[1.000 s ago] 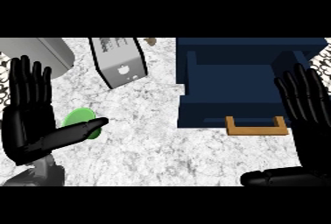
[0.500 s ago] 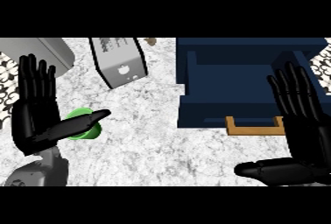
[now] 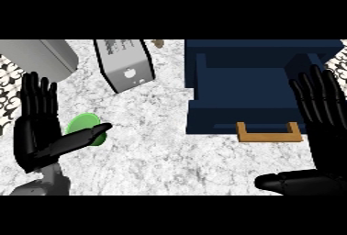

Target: Pick up the cup, place it into the drawer and close the drawer

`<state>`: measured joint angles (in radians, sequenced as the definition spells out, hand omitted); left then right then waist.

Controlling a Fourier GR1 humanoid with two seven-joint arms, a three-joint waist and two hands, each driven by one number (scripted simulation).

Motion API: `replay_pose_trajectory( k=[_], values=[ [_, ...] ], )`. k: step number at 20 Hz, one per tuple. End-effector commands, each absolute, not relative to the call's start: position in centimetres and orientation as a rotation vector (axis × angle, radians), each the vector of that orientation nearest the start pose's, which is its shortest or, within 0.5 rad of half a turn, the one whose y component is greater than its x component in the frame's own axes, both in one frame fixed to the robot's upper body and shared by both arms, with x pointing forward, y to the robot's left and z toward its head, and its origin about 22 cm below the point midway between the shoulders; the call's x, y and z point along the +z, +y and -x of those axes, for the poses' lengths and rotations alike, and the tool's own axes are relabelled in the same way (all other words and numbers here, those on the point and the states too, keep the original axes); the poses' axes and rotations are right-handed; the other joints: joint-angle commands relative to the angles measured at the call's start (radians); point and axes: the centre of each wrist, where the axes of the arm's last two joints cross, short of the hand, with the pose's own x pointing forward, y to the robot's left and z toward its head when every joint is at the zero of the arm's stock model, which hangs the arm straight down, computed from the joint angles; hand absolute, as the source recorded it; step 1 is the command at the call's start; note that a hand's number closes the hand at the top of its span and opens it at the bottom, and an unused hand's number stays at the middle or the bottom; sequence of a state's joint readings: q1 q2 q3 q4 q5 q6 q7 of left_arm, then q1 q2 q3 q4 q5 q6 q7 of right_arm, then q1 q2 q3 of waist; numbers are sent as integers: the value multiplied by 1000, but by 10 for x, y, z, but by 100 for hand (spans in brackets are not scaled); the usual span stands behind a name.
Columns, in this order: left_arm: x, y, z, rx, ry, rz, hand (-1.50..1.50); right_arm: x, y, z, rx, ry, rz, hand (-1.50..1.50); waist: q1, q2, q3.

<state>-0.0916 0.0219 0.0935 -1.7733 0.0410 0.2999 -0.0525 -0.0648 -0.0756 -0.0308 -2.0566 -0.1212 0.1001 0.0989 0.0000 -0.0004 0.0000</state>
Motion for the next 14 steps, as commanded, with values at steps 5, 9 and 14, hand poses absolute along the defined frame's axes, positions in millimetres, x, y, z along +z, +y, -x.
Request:
replay_pose_trajectory(
  k=[5,9,14],
  values=[
    [41,260,-254,373,-1794,-301,-150,129,-224,-204,112,-2011,-132,-150,-3,0,0],
    [19,267,-247,389,-1787,-346,-150,147,-213,-233,123,-2021,-116,-150,2,0,0],
    [-16,289,-244,396,-1749,-352,-150,144,-226,-227,144,-2002,-135,-150,-1,1,0]
  ],
)
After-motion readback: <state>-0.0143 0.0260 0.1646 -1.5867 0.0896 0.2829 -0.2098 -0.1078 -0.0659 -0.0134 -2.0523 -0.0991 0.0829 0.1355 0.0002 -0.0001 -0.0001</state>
